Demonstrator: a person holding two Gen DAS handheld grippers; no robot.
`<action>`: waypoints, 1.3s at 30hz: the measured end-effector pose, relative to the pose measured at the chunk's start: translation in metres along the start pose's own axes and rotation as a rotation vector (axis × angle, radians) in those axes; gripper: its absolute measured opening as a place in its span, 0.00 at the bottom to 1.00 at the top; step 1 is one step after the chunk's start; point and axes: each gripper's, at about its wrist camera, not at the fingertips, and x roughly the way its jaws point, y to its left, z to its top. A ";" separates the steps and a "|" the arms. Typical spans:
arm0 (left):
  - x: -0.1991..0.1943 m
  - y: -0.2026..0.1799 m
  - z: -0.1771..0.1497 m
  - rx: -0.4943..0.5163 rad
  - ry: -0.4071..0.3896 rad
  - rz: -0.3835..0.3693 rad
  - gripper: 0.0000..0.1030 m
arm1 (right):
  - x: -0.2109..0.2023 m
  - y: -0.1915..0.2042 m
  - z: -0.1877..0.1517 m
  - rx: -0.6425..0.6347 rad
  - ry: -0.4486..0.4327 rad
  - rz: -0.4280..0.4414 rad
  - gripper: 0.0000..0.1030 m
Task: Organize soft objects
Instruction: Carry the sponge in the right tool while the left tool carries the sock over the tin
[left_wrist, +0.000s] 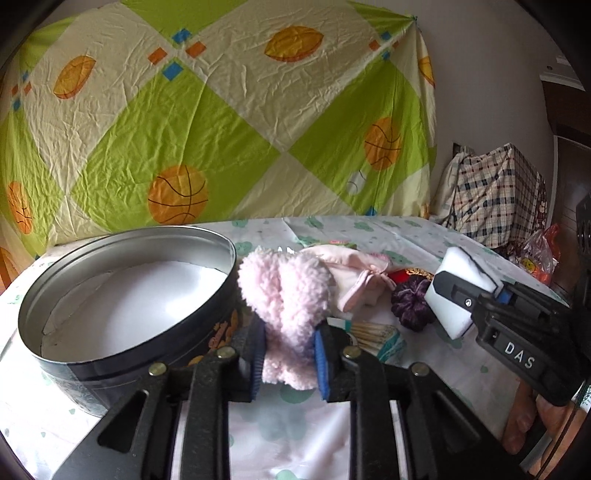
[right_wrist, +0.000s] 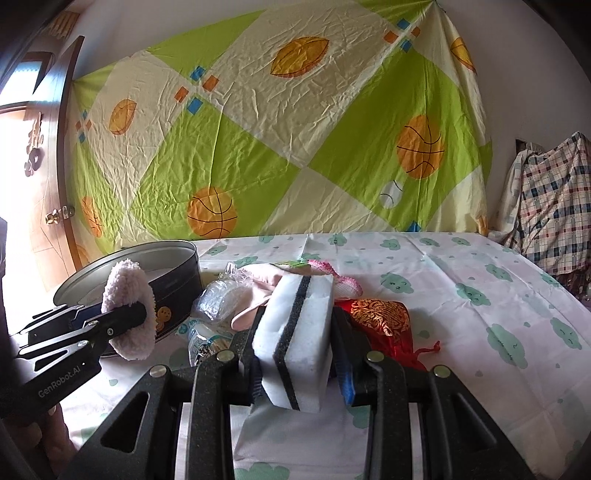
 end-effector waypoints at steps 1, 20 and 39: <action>-0.001 0.002 0.000 0.001 -0.007 0.007 0.20 | 0.001 0.002 0.000 0.001 -0.001 0.003 0.33; -0.022 0.033 -0.009 -0.045 -0.104 0.073 0.20 | 0.008 0.046 0.001 -0.071 -0.012 0.037 0.33; -0.037 0.062 -0.015 -0.101 -0.165 0.078 0.20 | 0.014 0.092 -0.001 -0.132 -0.020 0.085 0.33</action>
